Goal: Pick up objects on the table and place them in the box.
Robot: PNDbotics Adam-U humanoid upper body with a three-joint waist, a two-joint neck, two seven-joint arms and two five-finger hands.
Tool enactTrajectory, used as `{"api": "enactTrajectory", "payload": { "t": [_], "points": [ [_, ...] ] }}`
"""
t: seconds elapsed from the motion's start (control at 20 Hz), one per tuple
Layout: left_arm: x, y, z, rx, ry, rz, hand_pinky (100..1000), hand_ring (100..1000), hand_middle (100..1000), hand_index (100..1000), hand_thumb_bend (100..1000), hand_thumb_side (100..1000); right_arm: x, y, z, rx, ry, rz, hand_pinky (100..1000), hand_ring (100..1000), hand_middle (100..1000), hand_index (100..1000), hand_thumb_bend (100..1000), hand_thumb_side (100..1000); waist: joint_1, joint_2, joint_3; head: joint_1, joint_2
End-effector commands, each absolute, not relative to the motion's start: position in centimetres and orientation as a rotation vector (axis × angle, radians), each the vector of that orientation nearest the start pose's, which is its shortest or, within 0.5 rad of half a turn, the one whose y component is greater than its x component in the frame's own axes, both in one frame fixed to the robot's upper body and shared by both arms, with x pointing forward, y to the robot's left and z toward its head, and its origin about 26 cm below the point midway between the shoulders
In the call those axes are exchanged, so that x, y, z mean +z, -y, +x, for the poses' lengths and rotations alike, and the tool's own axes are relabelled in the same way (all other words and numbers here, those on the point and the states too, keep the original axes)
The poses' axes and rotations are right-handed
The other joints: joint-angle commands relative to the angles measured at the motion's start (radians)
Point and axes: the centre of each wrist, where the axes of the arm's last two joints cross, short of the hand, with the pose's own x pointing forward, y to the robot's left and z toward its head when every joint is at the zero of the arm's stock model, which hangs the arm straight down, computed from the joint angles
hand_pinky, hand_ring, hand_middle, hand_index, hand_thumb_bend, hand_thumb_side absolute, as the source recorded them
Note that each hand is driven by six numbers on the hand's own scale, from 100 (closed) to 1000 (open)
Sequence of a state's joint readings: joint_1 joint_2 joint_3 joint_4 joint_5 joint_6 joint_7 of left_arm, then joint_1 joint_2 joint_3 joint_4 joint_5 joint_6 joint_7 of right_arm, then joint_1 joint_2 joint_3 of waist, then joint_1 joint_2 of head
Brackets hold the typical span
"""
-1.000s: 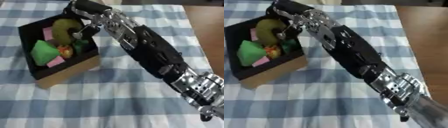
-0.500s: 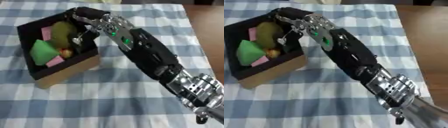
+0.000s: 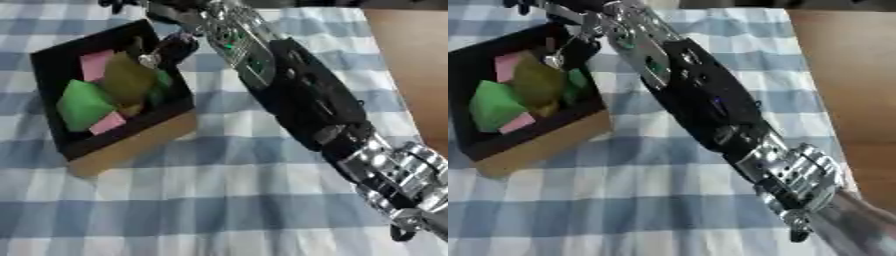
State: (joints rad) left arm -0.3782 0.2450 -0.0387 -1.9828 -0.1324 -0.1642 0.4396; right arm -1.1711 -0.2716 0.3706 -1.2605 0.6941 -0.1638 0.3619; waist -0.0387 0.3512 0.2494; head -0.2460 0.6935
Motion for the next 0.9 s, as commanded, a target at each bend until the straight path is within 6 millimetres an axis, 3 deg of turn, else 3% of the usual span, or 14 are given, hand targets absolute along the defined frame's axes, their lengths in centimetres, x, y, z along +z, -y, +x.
{"api": "enactTrajectory", "payload": {
  "t": [0.05, 0.25, 0.55, 0.6, 0.65, 0.8, 0.9],
  "points": [
    [21.6, -23.3, 30.5, 0.097, 2.578, 0.358, 761, 804, 713, 792, 403, 720, 34.7, 10.2, 41.1, -2.003, -2.672, 0.902, 898, 896, 806, 941, 108, 106, 0.002, -0.024, -0.006, 0.011, 0.003],
    [21.4, -23.5, 30.5, 0.098, 2.572, 0.375, 761, 804, 712, 792, 404, 719, 36.9, 12.1, 38.8, -1.878, -2.753, 0.875, 888, 880, 793, 934, 100, 100, 0.004, -0.032, -0.02, 0.028, 0.009],
    [21.1, -24.0, 30.4, 0.102, 2.557, 0.414, 761, 804, 712, 792, 403, 719, 38.4, 17.8, 34.1, -1.649, -2.9, 0.872, 890, 878, 780, 897, 100, 286, 0.012, -0.038, -0.047, 0.065, 0.016],
    [21.1, -24.1, 30.4, 0.102, 2.556, 0.42, 761, 804, 712, 792, 403, 719, 38.3, 18.8, 33.1, -1.607, -2.915, 0.885, 891, 879, 785, 899, 100, 494, 0.014, -0.038, -0.051, 0.07, 0.016],
    [21.1, -24.2, 30.4, 0.103, 2.555, 0.427, 761, 804, 712, 792, 404, 718, 38.2, 19.8, 32.2, -1.567, -2.929, 0.901, 892, 880, 781, 899, 100, 360, 0.018, -0.038, -0.055, 0.077, 0.016],
    [21.1, -24.5, 30.4, 0.107, 2.553, 0.449, 761, 803, 712, 792, 405, 716, 37.8, 22.4, 29.6, -1.461, -2.967, 0.953, 893, 877, 773, 891, 100, 422, 0.03, -0.038, -0.068, 0.095, 0.016],
    [21.1, -24.7, 30.3, 0.106, 2.554, 0.466, 761, 803, 712, 792, 406, 715, 37.3, 24.1, 29.1, -1.398, -3.002, 0.992, 892, 873, 766, 886, 100, 462, 0.039, -0.038, -0.077, 0.104, 0.017]
  ]
}}
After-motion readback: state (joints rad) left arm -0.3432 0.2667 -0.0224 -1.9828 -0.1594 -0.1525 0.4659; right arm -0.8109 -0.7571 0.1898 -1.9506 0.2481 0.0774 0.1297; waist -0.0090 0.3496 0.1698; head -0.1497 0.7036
